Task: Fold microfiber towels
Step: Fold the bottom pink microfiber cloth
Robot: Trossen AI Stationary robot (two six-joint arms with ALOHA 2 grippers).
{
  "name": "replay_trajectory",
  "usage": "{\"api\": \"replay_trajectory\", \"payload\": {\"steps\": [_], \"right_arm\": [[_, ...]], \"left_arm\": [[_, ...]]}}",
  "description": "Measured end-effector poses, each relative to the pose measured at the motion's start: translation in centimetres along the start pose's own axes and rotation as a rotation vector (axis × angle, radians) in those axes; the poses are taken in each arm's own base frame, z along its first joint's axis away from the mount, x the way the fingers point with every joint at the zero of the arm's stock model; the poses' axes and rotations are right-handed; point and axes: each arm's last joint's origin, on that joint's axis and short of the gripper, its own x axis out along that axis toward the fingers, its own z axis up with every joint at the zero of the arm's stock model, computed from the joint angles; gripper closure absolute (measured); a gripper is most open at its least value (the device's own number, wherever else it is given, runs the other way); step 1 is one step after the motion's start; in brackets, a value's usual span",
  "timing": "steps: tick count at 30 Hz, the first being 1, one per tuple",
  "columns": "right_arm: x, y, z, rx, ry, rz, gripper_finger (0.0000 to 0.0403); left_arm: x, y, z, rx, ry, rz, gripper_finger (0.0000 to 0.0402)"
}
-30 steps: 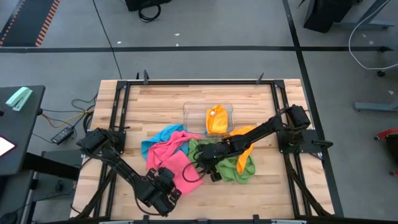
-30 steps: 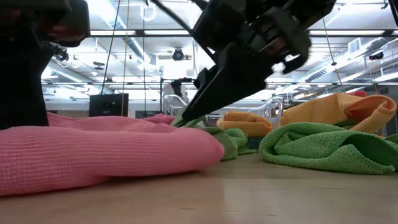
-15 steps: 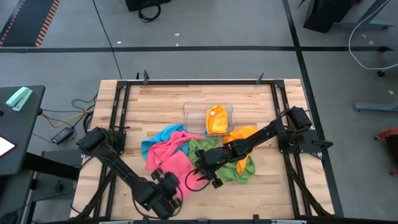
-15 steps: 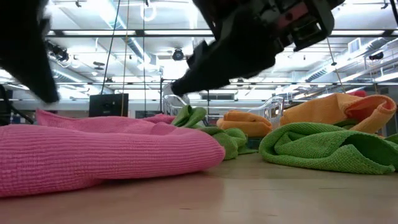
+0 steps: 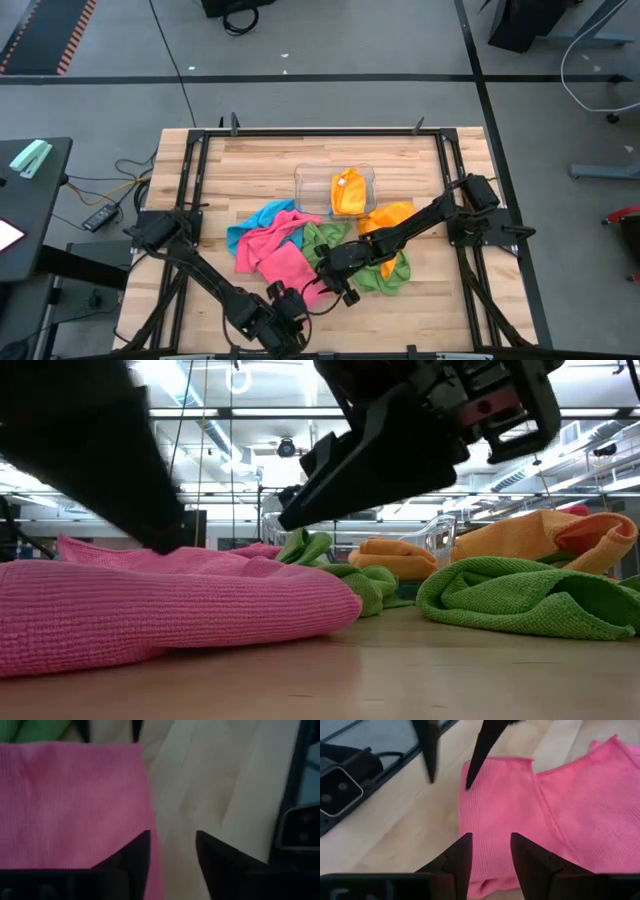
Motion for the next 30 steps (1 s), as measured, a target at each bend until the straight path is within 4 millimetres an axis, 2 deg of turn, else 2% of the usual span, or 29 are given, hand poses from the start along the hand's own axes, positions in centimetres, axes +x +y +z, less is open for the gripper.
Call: {"api": "replay_trajectory", "payload": {"steps": [3, 6, 13, 19, 25, 30], "right_arm": [[-0.1, -0.1, -0.3, -0.004, 0.035, -0.031, 0.026], [-0.8, -0.1, -0.5, -0.021, 0.108, -0.074, 0.026], [-3.1, -0.3, 0.2, -0.066, 0.195, -0.138, 0.026], [-5.7, -0.6, 0.0, -0.035, 0.14, -0.179, 0.026], [-8.4, 1.6, -2.9, 0.025, -0.017, -0.172, 0.027], [-9.7, 3.6, -4.3, 0.059, -0.082, -0.201, 0.0281]], "left_arm": [[0.1, 0.1, 0.2, -0.005, -0.001, 0.004, 0.019], [0.6, 0.2, 0.2, -0.004, 0.001, 0.026, 0.0183], [-0.4, -1.0, 2.4, 0.112, 0.015, 0.11, 0.0213], [-0.4, -1.4, 2.9, 0.131, 0.04, 0.146, 0.0229], [0.2, -1.5, 2.7, 0.164, 0.045, 0.142, 0.023], [0.5, -1.7, 3.9, 0.206, 0.046, 0.137, 0.023]]}}
